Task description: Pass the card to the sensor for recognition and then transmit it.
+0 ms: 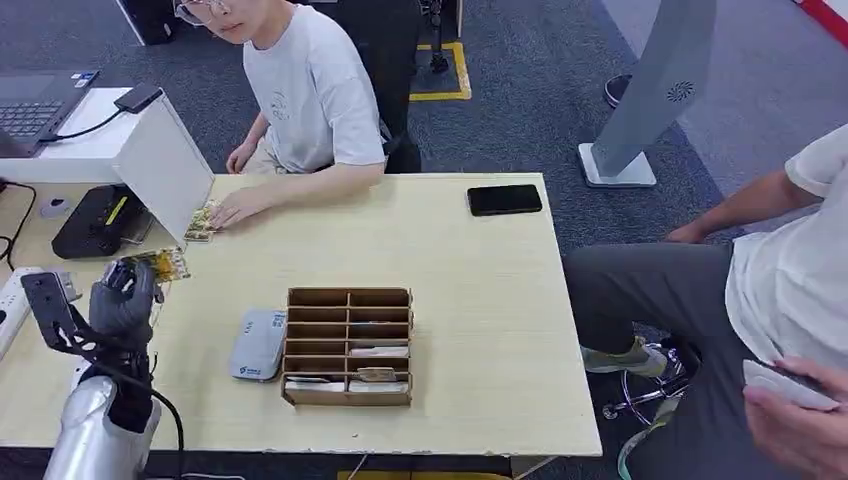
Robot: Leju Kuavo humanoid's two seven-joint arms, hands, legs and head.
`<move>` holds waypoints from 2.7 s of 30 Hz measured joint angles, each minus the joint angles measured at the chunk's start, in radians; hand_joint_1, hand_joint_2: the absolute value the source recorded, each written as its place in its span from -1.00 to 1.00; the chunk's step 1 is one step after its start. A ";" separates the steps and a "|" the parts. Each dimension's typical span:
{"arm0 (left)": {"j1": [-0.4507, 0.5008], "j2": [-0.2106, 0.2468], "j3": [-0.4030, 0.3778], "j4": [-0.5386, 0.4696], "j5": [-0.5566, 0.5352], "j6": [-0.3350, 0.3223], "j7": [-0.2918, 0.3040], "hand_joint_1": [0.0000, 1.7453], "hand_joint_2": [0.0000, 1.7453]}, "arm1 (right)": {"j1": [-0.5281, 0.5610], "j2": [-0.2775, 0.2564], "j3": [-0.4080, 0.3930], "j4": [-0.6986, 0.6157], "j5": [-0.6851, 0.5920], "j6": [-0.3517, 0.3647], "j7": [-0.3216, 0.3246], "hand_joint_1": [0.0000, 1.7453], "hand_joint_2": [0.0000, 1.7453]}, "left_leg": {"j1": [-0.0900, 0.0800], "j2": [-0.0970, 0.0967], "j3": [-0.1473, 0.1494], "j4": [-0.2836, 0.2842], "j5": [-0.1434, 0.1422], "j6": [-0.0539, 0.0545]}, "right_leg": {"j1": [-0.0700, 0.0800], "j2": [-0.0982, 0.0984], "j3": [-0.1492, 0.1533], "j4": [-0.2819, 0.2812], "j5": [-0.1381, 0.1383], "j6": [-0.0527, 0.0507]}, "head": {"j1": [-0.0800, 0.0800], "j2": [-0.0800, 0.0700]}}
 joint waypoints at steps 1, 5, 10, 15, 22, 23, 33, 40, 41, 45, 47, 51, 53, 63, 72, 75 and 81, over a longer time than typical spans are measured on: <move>-0.025 0.000 -0.002 0.001 -0.030 0.022 -0.011 1.00 1.00 | -0.002 0.000 0.000 0.000 0.005 0.001 0.000 -1.00 1.00 | 0.000 0.000 0.000 0.000 0.000 0.000 | 0.000 0.000 0.000 0.000 0.001 -0.001 | 0.000 0.000; -0.108 0.001 -0.026 0.021 -0.216 0.139 -0.058 1.00 1.00 | -0.008 0.000 0.001 0.000 0.018 0.016 0.000 -1.00 1.00 | 0.000 0.001 0.000 0.000 0.000 0.000 | 0.000 0.001 0.000 0.000 0.001 0.000 | 0.000 0.000; -0.149 0.021 -0.081 0.038 -0.630 0.325 -0.101 1.00 1.00 | -0.016 0.000 0.010 0.000 0.042 0.047 0.000 -1.00 1.00 | 0.000 0.001 0.000 0.000 0.000 0.000 | 0.000 0.002 -0.001 0.000 0.001 -0.001 | 0.000 0.000; -0.151 0.043 -0.124 0.040 -0.827 0.363 -0.096 1.00 1.00 | -0.024 0.000 0.021 -0.005 0.052 0.055 -0.009 -1.00 1.00 | 0.000 0.002 0.000 0.000 0.000 -0.001 | 0.000 0.002 -0.001 0.000 0.001 -0.001 | 0.000 0.000; -0.151 0.043 -0.138 0.050 -0.840 0.364 -0.096 1.00 1.00 | -0.028 0.000 0.034 -0.006 0.060 0.055 -0.010 -1.00 1.00 | 0.000 0.002 0.000 0.000 0.000 -0.001 | 0.000 0.002 -0.001 0.000 0.001 -0.001 | 0.000 0.000; -0.151 0.043 -0.138 0.051 -0.840 0.364 -0.096 1.00 1.00 | -0.028 0.000 0.034 -0.006 0.060 0.055 -0.009 -1.00 1.00 | 0.000 0.002 0.000 0.000 0.000 -0.001 | 0.000 0.002 -0.001 0.000 0.001 -0.001 | 0.000 0.000; -0.150 0.043 -0.138 0.066 -0.851 0.359 -0.112 -1.00 1.00 | -0.029 0.000 0.034 -0.006 0.061 0.055 -0.009 -1.00 1.00 | 0.000 0.002 0.000 0.000 0.000 -0.001 | 0.000 0.002 -0.001 0.000 0.001 -0.001 | 0.000 0.000; -0.149 0.041 -0.138 0.069 -0.773 0.321 -0.136 -1.00 1.00 | -0.029 0.000 0.035 -0.006 0.063 0.064 -0.009 -1.00 1.00 | 0.000 0.002 0.000 0.000 0.000 -0.001 | 0.000 0.002 -0.001 0.000 0.001 -0.001 | 0.000 0.000; -0.149 0.040 -0.138 0.069 -0.747 0.301 -0.125 -1.00 1.00 | -0.029 0.000 0.035 -0.006 0.061 0.063 -0.006 -1.00 1.00 | 0.000 0.002 0.000 0.000 0.000 -0.001 | 0.000 0.002 -0.001 0.000 0.001 -0.001 | 0.000 0.000; -0.149 0.030 -0.138 0.071 -0.690 0.262 -0.081 -1.00 1.00 | -0.026 0.000 0.034 -0.006 0.053 0.047 0.002 -1.00 1.00 | 0.000 0.002 0.000 0.000 0.000 -0.001 | 0.000 0.002 -0.001 0.000 0.001 -0.001 | 0.000 0.000; -0.148 0.027 -0.138 0.071 -0.677 0.252 -0.082 -1.00 1.00 | -0.023 0.000 0.034 -0.006 0.049 0.046 0.002 -1.00 1.00 | 0.000 0.002 0.000 0.000 0.000 -0.001 | 0.000 0.002 -0.001 0.000 0.001 -0.001 | 0.000 0.000; -0.106 0.028 -0.138 0.026 -0.673 0.214 -0.131 -1.00 1.00 | -0.015 0.000 0.033 -0.006 0.040 0.043 -0.009 -1.00 1.00 | 0.000 0.002 -0.001 0.000 0.000 -0.001 | 0.000 0.002 -0.001 0.000 0.001 -0.001 | 0.000 0.000; -0.054 0.037 -0.138 -0.036 -0.685 0.177 -0.182 -1.00 1.00 | -0.012 0.000 0.030 -0.006 0.035 0.043 -0.019 -1.00 1.00 | 0.000 0.004 -0.001 0.000 0.000 0.000 | 0.000 0.004 -0.002 0.000 0.001 -0.001 | 0.000 0.000; 0.245 0.088 -0.164 -0.374 -0.629 0.013 -0.341 -1.00 1.00 | 0.003 0.000 0.001 -0.005 0.005 0.028 -0.021 -1.00 1.00 | 0.000 0.007 -0.002 0.000 -0.003 0.000 | 0.000 0.007 -0.004 0.000 0.000 0.000 | -0.001 0.000; 0.484 0.111 -0.262 -0.485 -1.001 0.284 -0.351 -1.00 1.00 | 0.002 0.000 -0.024 -0.005 0.008 0.032 -0.012 -1.00 1.00 | -0.001 0.005 -0.002 0.000 -0.004 0.001 | -0.001 0.004 -0.003 0.000 -0.003 0.001 | 0.000 0.000; 0.484 0.113 -0.294 -0.484 -1.008 0.306 -0.340 -1.00 1.00 | 0.001 0.000 -0.025 -0.006 0.008 0.032 -0.012 -1.00 1.00 | 0.000 0.004 -0.001 0.000 -0.004 0.001 | 0.000 0.004 -0.002 0.000 -0.002 0.000 | 0.000 0.000; 0.447 0.119 -0.386 -0.431 -1.144 0.372 -0.320 -1.00 1.00 | -0.008 0.000 -0.025 -0.006 0.028 0.037 -0.012 -1.00 1.00 | -0.001 0.004 0.000 0.000 -0.004 0.001 | -0.001 0.004 -0.001 0.000 -0.002 0.001 | 0.000 0.000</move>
